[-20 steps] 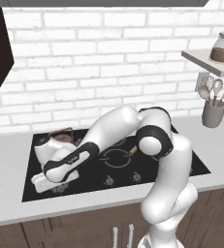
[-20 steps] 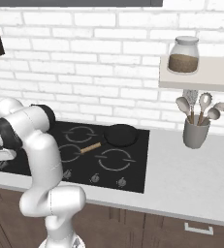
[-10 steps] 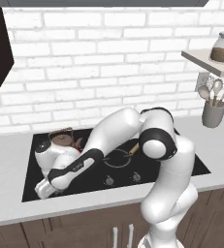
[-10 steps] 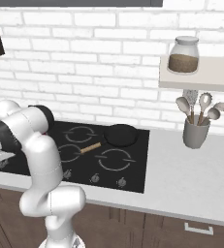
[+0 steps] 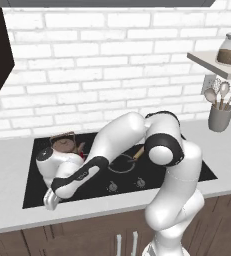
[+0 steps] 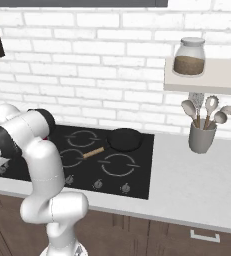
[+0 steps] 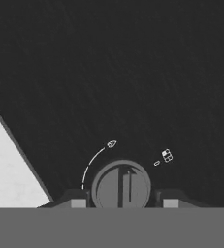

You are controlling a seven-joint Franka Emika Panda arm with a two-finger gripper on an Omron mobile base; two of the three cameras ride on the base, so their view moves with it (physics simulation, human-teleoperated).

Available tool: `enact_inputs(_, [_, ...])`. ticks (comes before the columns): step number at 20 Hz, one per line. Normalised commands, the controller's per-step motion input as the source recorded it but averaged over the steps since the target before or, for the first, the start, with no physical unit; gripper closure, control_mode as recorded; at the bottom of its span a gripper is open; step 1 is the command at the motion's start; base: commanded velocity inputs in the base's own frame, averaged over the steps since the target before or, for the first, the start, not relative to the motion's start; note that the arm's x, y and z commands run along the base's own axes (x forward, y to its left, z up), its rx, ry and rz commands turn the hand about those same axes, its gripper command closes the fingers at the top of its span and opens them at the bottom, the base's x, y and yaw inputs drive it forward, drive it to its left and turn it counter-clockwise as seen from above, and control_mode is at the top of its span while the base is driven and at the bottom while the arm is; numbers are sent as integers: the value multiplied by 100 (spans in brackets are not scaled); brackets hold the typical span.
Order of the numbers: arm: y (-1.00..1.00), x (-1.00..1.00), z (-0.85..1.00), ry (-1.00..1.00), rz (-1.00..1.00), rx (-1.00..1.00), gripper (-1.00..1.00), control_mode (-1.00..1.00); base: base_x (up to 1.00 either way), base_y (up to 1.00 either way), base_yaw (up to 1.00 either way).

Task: Pick the kettle from the counter and place it on a stove burner. Then turn the burner on.

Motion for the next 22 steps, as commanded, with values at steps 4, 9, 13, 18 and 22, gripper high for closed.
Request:
enact_inputs(4, [8,0,1,3,31,-8,100,-100,0,0,0])
enact_inputs(9, [8,0,0,0,33,-7,100,-100,0,0,0])
enact_inputs(13, [0,-4,0,0,10,-1,100,-100,0,0,0])
enact_inputs(18, [0,0,0,0,0,0,-100,-100,0,0,0])
enact_inputs(22, [0,0,40,-8,0,1,-100,-100,0,0,0])
